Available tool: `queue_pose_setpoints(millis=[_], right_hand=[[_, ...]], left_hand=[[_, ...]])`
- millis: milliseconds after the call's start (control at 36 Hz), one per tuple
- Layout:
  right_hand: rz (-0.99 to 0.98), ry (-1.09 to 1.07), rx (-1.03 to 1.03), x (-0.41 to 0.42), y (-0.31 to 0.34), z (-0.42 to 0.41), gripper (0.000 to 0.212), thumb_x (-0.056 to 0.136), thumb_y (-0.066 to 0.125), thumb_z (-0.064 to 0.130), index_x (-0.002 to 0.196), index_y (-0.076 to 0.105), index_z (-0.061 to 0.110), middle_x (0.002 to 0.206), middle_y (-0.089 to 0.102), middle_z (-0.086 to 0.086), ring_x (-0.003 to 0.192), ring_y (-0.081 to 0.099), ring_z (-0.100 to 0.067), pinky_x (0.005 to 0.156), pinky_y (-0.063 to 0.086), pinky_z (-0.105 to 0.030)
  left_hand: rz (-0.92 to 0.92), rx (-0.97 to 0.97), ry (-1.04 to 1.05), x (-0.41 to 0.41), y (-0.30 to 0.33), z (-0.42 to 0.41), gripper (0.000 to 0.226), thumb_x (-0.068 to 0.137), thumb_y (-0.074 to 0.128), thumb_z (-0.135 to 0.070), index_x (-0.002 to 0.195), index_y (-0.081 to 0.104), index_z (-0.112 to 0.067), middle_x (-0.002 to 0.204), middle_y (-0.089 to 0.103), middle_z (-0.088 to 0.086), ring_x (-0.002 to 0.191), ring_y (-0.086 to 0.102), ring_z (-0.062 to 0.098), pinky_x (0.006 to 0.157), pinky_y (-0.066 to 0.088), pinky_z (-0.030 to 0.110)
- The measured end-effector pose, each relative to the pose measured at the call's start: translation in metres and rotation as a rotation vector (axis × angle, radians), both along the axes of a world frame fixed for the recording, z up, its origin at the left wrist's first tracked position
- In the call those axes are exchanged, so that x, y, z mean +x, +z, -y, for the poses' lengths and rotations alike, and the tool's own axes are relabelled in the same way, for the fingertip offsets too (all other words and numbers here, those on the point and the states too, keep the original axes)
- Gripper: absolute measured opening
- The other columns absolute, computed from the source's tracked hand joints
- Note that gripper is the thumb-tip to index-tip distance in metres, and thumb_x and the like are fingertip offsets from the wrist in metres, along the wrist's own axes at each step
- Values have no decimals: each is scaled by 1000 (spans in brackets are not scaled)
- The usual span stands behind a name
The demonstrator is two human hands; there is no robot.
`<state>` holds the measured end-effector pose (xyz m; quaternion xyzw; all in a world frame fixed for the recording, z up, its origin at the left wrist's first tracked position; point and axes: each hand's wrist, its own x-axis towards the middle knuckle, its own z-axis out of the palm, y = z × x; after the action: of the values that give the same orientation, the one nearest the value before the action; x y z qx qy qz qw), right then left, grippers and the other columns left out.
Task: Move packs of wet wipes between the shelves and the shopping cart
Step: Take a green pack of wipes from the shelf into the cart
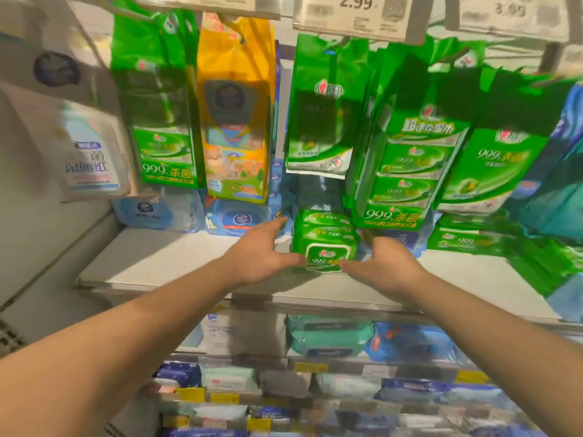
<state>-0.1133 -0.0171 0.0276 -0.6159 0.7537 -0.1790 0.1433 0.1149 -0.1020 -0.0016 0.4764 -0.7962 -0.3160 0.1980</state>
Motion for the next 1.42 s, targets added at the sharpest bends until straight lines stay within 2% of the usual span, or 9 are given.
queue_pose_setpoints(millis=[250, 417, 583, 667, 833, 1083, 1194, 1333, 1417], right_hand=[[156, 27, 30, -14, -17, 13, 35, 81, 74, 51, 104, 74, 25, 95, 74, 2, 88, 66, -10, 79, 54, -33], [223, -42, 77, -19, -26, 24, 60, 63, 71, 68, 96, 74, 19, 91, 74, -4, 87, 68, -19, 76, 56, -36], [505, -84, -3, -18, -39, 31, 21, 81, 83, 27, 95, 72, 18, 78, 68, 8, 64, 62, -3, 45, 40, -9], [508, -70, -65, -15, -43, 34, 26, 80, 84, 27, 99, 68, 18, 77, 65, 11, 64, 58, 0, 43, 36, -7], [551, -2, -92, -25, -57, 36, 46, 71, 87, 37, 111, 68, 25, 100, 76, 5, 91, 72, -16, 84, 59, -42], [656, 223, -69, -31, -64, 32, 62, 75, 88, 17, 130, 58, 16, 110, 74, 4, 84, 69, 7, 66, 47, -4], [698, 254, -66, -27, -64, 31, 61, 79, 86, 21, 133, 57, 23, 111, 74, 10, 95, 70, -1, 76, 52, -11], [785, 340, -85, -21, -66, 21, 48, 81, 83, 16, 121, 63, 32, 116, 73, 9, 104, 68, -5, 88, 55, -23], [884, 431, -50, -8, -64, 13, 47, 81, 81, 6, 118, 64, 30, 121, 70, 1, 103, 71, -7, 83, 55, -19]], left_hand=[[-180, 139, -10, -24, -9, 2, 77, 82, 87, -27, 146, 43, -30, 133, 51, -14, 128, 50, 10, 77, 39, 3], [-289, 167, 1, -37, -21, 8, 65, 78, 89, -16, 130, 51, -29, 113, 67, -16, 96, 66, -3, 75, 46, 2], [-443, 230, -30, -51, -29, 4, 62, 86, 72, 13, 131, 46, -18, 104, 66, -13, 78, 67, -15, 71, 50, 6], [-459, 220, 12, -54, -29, 1, 59, 87, 74, 8, 134, 48, -14, 104, 68, -13, 79, 68, -13, 72, 51, 8], [-458, 178, 85, -48, -34, -1, 64, 77, 89, -6, 123, 55, -33, 117, 75, -8, 108, 72, 11, 102, 55, 39], [-166, 86, 189, -44, -27, -27, 120, 57, 99, -33, 150, 25, -16, 145, 37, 6, 130, 45, 16, 111, 43, 31], [-296, 229, 180, -48, -31, -29, 94, 72, 90, 4, 132, 21, -18, 136, 53, 5, 113, 63, 15, 99, 55, 30], [-377, 148, 268, -40, -29, -54, 134, 61, 100, -14, 159, 9, -19, 126, 51, -13, 125, 56, 14, 107, 46, 32], [-372, 31, 352, -25, -31, -76, 126, 47, 101, -45, 152, 32, -35, 132, 50, -8, 128, 51, 15, 110, 44, 37]])
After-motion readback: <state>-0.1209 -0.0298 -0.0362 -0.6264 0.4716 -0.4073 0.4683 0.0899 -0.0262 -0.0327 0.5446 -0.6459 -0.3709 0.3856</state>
